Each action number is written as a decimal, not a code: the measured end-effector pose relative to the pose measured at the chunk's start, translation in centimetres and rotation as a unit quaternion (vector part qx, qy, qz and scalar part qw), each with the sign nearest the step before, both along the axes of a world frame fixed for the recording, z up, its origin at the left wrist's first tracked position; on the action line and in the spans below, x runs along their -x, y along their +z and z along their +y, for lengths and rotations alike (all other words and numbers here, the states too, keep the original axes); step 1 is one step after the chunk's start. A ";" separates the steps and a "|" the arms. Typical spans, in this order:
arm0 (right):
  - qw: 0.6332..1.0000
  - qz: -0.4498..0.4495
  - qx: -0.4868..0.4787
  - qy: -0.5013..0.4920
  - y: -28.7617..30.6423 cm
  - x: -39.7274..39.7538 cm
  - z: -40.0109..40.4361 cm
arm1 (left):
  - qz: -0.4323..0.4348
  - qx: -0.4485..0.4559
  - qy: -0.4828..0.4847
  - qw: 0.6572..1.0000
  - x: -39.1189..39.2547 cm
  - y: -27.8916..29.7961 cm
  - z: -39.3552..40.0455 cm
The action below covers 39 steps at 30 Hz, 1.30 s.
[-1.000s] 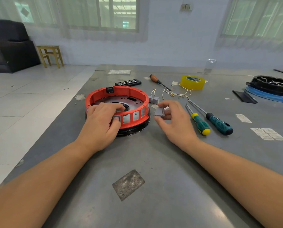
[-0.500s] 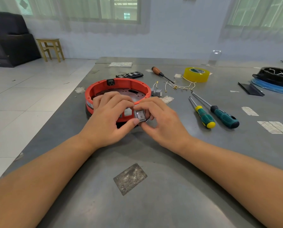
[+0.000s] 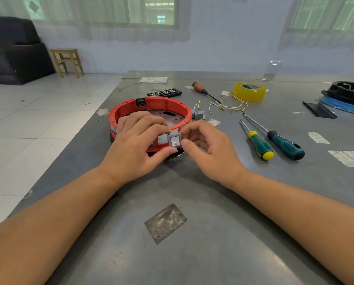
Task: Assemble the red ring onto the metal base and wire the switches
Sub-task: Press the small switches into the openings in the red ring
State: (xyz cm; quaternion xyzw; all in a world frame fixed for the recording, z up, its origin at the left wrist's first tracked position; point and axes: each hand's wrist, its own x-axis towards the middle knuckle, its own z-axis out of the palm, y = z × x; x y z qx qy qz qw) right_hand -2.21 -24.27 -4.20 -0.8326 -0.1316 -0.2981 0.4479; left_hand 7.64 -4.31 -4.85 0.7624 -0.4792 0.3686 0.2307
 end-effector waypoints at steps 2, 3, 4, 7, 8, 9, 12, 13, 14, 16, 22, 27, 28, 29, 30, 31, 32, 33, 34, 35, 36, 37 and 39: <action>1.000 0.016 -0.011 0.004 0.1 0.0 0.0 | -0.010 -0.002 0.001 1.000 0.0 0.0 0.0; 1.000 0.018 -0.012 0.006 0.1 0.0 0.0 | -0.016 -0.002 0.000 1.000 -0.1 0.0 -0.1; 1.000 0.018 -0.012 0.007 0.1 0.0 0.0 | -0.021 -0.002 -0.001 1.000 -0.1 0.0 -0.1; 1.000 0.013 -0.008 0.002 0.0 -0.1 0.1 | -0.027 -0.006 -0.001 1.000 -0.3 -0.1 0.0; 1.000 0.011 -0.008 0.000 0.0 -0.1 0.1 | -0.026 -0.007 0.000 1.000 -0.4 0.0 0.1; 1.000 0.011 -0.008 -0.001 0.0 -0.1 0.1 | -0.026 -0.008 0.001 1.000 -0.4 0.0 0.2; 1.000 0.016 -0.013 0.000 -0.1 -0.2 0.2 | -0.024 -0.009 0.004 1.000 -0.4 0.0 0.2; 1.000 0.021 -0.019 -0.001 -0.1 -0.2 0.2 | -0.022 -0.009 0.005 1.000 -0.4 0.0 0.2; 0.999 0.031 -0.027 -0.002 -0.2 -0.3 0.2 | -0.021 -0.008 0.006 1.000 -0.4 0.0 0.2; 0.997 0.058 -0.042 -0.001 -0.2 -0.4 0.1 | -0.020 -0.011 0.007 1.000 -0.4 0.0 0.2; 0.989 0.108 -0.093 0.030 -0.2 -0.8 0.0 | -0.016 -0.020 0.012 1.000 -0.4 0.1 0.2; 0.984 0.126 -0.115 0.045 -0.2 -1.3 0.3 | -0.006 -0.030 0.011 0.999 -0.6 0.3 0.5; 0.983 0.131 -0.121 0.050 -0.2 -1.3 0.3 | -0.001 -0.033 0.012 0.999 -0.6 0.4 0.6; 0.981 0.138 -0.127 0.054 -0.2 -1.4 0.3 | 0.006 -0.034 0.013 0.999 -0.7 0.5 0.7; 0.979 0.147 -0.132 0.059 -0.1 -1.4 0.3 | 0.017 -0.032 0.013 0.999 -0.7 0.6 0.9; 0.976 0.155 -0.136 0.064 0.0 -1.4 0.2 | 0.033 -0.024 0.012 0.999 -0.7 0.7 1.1; 0.974 0.162 -0.141 0.069 0.0 -1.4 0.2 | 0.051 -0.011 0.012 0.999 -0.7 0.7 1.3; 0.972 0.165 -0.148 0.074 0.1 -1.4 0.2 | 0.073 0.007 0.012 0.997 -0.8 0.8 1.5; 0.970 0.167 -0.157 0.078 0.2 -1.4 0.2 | 0.099 0.022 0.015 0.995 -0.9 0.8 1.7; 0.969 0.167 -0.163 0.080 0.2 -1.5 0.4 | 0.127 0.030 0.018 0.991 -1.0 0.8 1.8; 0.969 0.168 -0.165 0.080 0.2 -1.5 0.6 | 0.154 0.031 0.022 0.987 -1.1 0.7 1.8; 0.968 0.171 -0.165 0.079 0.2 -1.6 0.8 | 0.175 0.026 0.025 0.984 -1.2 0.6 1.8; 0.969 0.174 -0.158 0.073 0.1 -1.7 1.1 | 0.192 0.016 0.030 0.981 -1.3 0.5 1.5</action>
